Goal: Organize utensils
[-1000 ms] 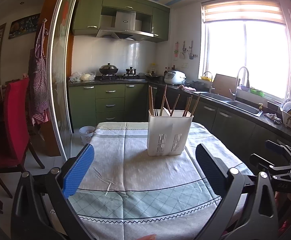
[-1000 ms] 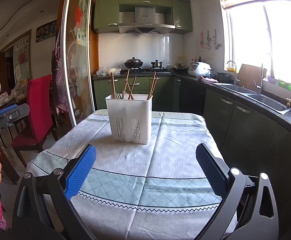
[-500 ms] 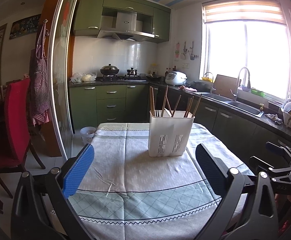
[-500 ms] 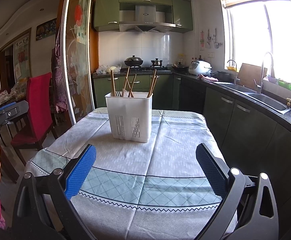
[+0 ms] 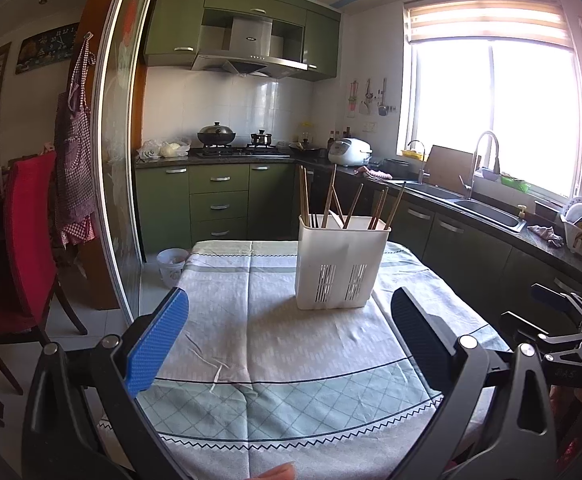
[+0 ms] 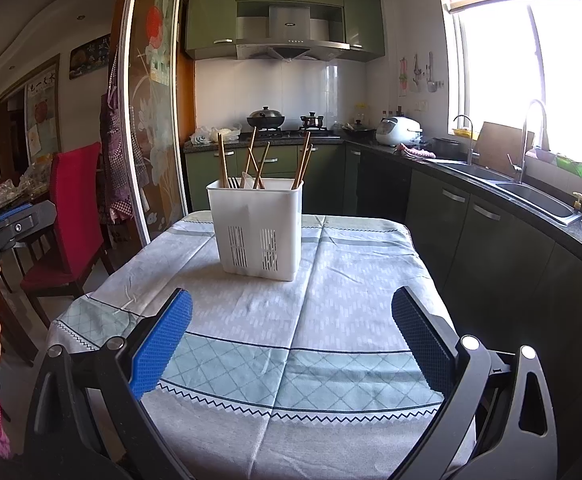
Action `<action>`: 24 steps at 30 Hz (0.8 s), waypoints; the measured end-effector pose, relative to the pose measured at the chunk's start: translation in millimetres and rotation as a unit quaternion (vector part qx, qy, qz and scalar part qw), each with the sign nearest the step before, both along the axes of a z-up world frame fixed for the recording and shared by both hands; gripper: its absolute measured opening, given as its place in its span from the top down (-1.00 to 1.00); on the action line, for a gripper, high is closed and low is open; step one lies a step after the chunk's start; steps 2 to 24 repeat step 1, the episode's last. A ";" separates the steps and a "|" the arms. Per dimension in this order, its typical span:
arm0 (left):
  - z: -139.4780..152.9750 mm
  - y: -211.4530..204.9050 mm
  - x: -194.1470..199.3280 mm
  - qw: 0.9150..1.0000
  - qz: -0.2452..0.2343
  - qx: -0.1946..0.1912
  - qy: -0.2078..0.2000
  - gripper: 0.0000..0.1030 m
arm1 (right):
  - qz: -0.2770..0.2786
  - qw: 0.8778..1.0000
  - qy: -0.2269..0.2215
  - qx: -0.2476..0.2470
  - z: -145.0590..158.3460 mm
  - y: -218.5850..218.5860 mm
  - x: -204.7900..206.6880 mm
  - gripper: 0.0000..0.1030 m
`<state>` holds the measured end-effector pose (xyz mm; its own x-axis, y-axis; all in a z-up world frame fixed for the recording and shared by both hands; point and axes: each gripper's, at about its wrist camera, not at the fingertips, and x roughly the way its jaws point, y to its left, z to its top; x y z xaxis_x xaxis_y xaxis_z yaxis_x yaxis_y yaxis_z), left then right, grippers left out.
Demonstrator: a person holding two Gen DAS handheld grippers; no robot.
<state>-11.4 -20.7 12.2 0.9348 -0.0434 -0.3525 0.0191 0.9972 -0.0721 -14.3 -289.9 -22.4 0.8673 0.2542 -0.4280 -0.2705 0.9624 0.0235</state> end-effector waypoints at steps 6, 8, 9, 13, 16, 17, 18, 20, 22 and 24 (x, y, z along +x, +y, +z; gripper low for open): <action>-0.7 1.2 1.9 1.000 0.004 0.001 0.000 -0.87 | -0.001 1.000 0.001 0.000 -0.9 -0.4 1.7 -0.91; -0.7 1.2 1.9 1.000 0.004 0.001 0.000 -0.87 | -0.001 1.000 0.001 0.000 -0.9 -0.4 1.7 -0.91; -0.7 1.2 1.9 1.000 0.004 0.001 0.000 -0.87 | -0.001 1.000 0.001 0.000 -0.9 -0.4 1.7 -0.91; -0.7 1.2 1.9 1.000 0.004 0.001 0.000 -0.87 | -0.001 1.000 0.001 0.000 -0.9 -0.4 1.7 -0.91; -0.7 1.2 1.9 1.000 0.004 0.001 0.000 -0.87 | -0.001 1.000 0.001 0.000 -0.9 -0.4 1.7 -0.91; -0.7 1.2 1.9 1.000 0.004 0.001 0.000 -0.87 | -0.001 1.000 0.001 0.000 -0.9 -0.4 1.7 -0.91; -0.7 1.2 1.9 1.000 0.004 0.001 0.000 -0.87 | -0.001 1.000 0.001 0.000 -0.9 -0.4 1.7 -0.91; -0.7 1.2 1.9 1.000 0.004 0.001 0.000 -0.87 | -0.001 1.000 0.001 0.000 -0.9 -0.4 1.7 -0.91; -0.7 1.2 1.9 1.000 0.004 0.001 0.000 -0.87 | -0.001 1.000 0.001 0.000 -0.9 -0.4 1.7 -0.91; -0.7 1.2 1.9 1.000 0.004 0.001 0.000 -0.87 | -0.001 1.000 0.001 0.000 -0.9 -0.4 1.7 -0.91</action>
